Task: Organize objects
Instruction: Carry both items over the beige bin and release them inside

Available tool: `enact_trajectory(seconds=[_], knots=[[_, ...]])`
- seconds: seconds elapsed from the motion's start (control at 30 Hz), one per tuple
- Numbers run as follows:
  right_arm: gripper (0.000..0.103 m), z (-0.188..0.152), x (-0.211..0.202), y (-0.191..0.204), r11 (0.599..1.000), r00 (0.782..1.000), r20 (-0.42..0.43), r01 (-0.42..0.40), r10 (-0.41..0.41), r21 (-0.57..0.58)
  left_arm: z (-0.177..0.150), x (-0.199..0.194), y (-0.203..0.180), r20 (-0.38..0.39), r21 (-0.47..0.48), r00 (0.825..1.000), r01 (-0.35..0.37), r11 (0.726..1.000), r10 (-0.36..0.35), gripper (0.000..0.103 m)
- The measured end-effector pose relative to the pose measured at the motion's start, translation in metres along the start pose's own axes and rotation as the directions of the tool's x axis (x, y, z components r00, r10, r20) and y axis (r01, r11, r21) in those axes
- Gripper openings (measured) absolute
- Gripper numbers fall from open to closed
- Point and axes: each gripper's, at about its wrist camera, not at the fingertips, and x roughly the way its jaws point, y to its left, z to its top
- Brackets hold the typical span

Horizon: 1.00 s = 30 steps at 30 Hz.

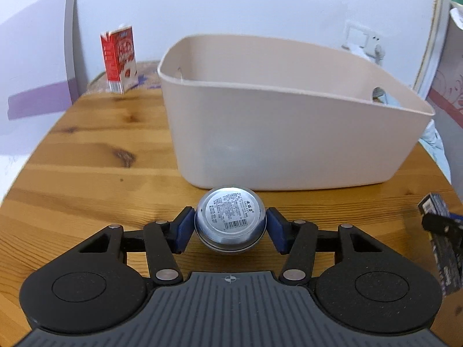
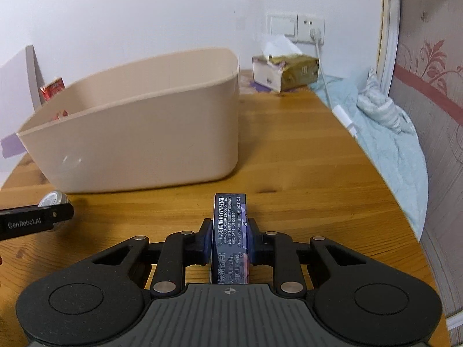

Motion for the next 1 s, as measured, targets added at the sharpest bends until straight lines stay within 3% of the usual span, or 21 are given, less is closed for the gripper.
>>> enact_trajectory(seconds=[0.27, 0.6, 0.8, 1.0], knots=[[0.022, 0.02, -0.042, 0.004, 1.0, 0.994, 0.108, -0.023, 0.024, -0.011, 0.016, -0.046, -0.004, 0.09, 0.065, 0.995, 0.025, 0.998, -0.031, 0.055], [0.022, 0.078, -0.066, 0.018, 0.998, 0.963, 0.263, -0.053, 0.057, -0.022, 0.066, -0.073, -0.011, 0.219, 0.094, 0.975, 0.01, 0.996, -0.03, 0.055], [0.022, 0.111, -0.056, 0.035, 0.997, 0.951, 0.299, -0.064, 0.075, -0.046, 0.102, -0.044, -0.014, 0.182, 0.1, 0.983, 0.017, 0.995, -0.035, 0.055], [0.022, 0.135, -0.019, 0.053, 0.996, 0.96, 0.269, -0.065, 0.079, -0.058, 0.12, 0.005, -0.026, 0.103, 0.133, 0.995, -0.001, 0.991, -0.013, 0.055]])
